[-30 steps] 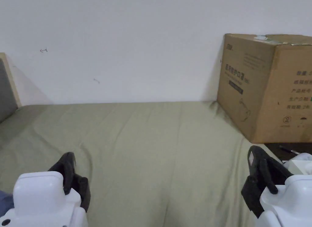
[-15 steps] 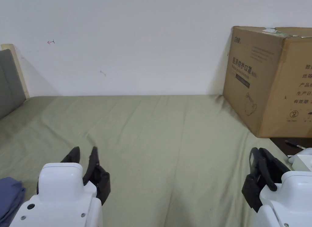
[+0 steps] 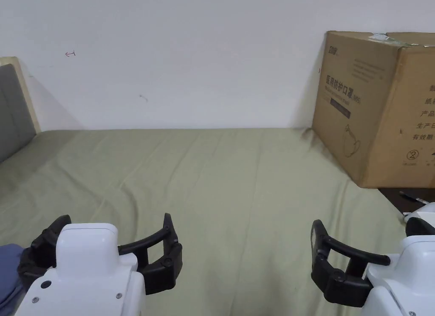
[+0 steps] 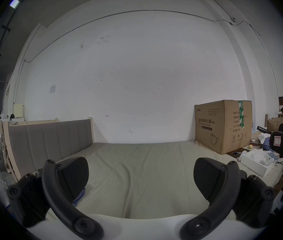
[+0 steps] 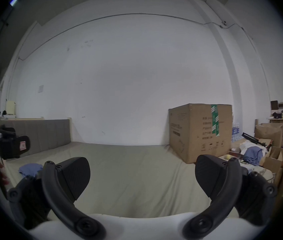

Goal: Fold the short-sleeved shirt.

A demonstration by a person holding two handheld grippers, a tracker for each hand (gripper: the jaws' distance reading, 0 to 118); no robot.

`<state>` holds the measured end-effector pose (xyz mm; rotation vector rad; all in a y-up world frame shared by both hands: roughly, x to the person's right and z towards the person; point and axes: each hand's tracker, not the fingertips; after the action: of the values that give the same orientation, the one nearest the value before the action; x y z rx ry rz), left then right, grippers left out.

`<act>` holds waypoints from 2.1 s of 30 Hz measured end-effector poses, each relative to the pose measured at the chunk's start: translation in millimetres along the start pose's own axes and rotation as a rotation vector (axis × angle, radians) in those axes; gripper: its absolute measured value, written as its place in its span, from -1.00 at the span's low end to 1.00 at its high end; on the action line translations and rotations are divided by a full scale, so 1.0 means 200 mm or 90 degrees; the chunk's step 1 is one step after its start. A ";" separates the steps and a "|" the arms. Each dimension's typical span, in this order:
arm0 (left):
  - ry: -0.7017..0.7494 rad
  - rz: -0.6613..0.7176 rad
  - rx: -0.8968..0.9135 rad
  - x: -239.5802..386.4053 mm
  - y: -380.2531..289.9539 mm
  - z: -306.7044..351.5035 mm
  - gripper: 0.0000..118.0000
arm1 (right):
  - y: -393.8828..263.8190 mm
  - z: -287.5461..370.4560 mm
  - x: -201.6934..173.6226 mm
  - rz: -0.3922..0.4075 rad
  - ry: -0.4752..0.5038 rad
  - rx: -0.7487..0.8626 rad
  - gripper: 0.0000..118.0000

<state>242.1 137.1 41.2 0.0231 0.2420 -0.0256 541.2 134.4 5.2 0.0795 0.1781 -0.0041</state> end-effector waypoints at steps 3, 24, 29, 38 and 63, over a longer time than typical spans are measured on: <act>0.001 -0.005 -0.004 0.01 -0.01 0.00 1.00 | -0.01 0.01 -0.04 0.037 -0.018 0.008 1.00; 0.004 -0.014 -0.015 0.00 -0.04 0.01 1.00 | -0.04 0.02 -0.09 0.045 -0.035 0.010 1.00; 0.001 -0.013 -0.013 0.00 -0.04 0.01 1.00 | -0.06 0.01 -0.09 0.039 -0.036 -0.001 1.00; -0.006 -0.014 -0.017 0.00 -0.03 0.01 1.00 | -0.05 0.00 -0.13 0.027 -0.064 -0.030 1.00; -0.017 -0.034 -0.028 0.04 -0.04 -0.01 1.00 | -0.04 -0.05 -0.12 -0.044 -0.046 -0.063 1.00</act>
<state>248.9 128.3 36.9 -0.0277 0.2157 -0.0740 516.4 127.1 -0.3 -0.0256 0.1085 -0.0666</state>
